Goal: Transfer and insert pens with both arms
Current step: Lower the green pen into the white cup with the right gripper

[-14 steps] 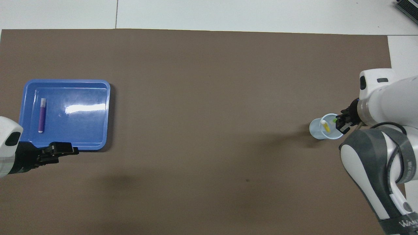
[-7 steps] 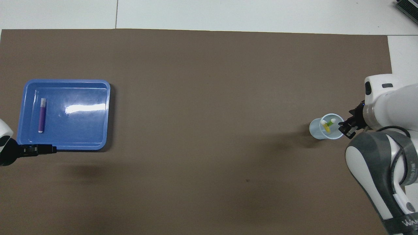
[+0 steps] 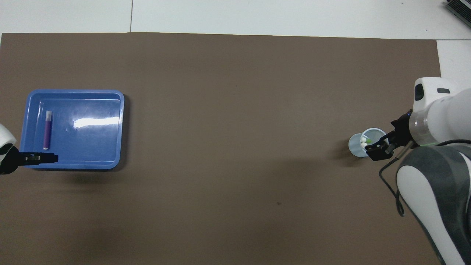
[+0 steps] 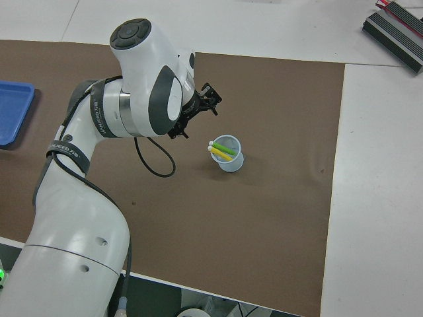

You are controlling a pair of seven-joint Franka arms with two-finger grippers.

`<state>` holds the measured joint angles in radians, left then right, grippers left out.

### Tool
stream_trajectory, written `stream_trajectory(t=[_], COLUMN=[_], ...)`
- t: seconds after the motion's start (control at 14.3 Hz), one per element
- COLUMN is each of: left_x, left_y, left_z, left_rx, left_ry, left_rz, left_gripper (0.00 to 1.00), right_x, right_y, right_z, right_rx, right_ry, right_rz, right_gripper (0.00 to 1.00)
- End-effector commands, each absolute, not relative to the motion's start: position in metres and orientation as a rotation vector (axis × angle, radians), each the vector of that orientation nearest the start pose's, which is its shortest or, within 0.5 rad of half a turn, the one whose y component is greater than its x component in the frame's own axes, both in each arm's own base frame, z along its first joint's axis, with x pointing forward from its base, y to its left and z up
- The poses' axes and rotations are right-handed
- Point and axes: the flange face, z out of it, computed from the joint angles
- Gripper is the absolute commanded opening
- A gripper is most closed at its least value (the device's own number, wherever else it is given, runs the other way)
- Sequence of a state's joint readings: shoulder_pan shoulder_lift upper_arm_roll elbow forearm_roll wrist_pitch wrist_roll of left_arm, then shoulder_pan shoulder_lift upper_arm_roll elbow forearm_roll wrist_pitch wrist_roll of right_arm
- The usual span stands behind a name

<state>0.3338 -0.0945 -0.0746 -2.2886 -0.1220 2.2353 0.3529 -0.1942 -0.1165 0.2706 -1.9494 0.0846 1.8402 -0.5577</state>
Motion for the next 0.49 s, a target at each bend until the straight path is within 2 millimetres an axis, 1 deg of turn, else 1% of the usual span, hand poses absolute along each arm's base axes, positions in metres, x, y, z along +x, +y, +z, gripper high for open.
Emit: stream_trajectory(t=[0.0,0.14,0.21,0.28,0.35,0.42], left_x=[0.511,0.520,0.527,0.533,0.538,0.543], left_y=[0.143,0.147,0.150,0.153,0.154,0.156], left_z=[0.395,0.391,0.386,0.382,0.375,0.367], left_rx=[-3.188,-3.190,-3.191,-3.188,-3.187,-3.185], left_ry=[0.054,0.049,0.045,0.044,0.041,0.038], left_rz=[-0.129,-0.133,-0.134,-0.151,-0.158,-0.170], left_gripper=[0.74,0.73,0.73,0.73,0.73,0.73], right_x=[0.521,0.518,0.518,0.517,0.518,0.518], right_y=[0.083,0.105,0.116,0.129,0.135,0.137], right_z=[0.530,0.532,0.534,0.535,0.537,0.538], right_rx=[-2.923,-2.873,-2.844,-2.825,-2.803,-2.773], right_ry=[-0.668,-0.439,-0.322,-0.237,-0.183,-0.154], right_rz=[-0.018,-0.016,-0.015,-0.019,-0.024,-0.025], right_gripper=[1.00,1.00,1.00,1.00,1.00,1.00])
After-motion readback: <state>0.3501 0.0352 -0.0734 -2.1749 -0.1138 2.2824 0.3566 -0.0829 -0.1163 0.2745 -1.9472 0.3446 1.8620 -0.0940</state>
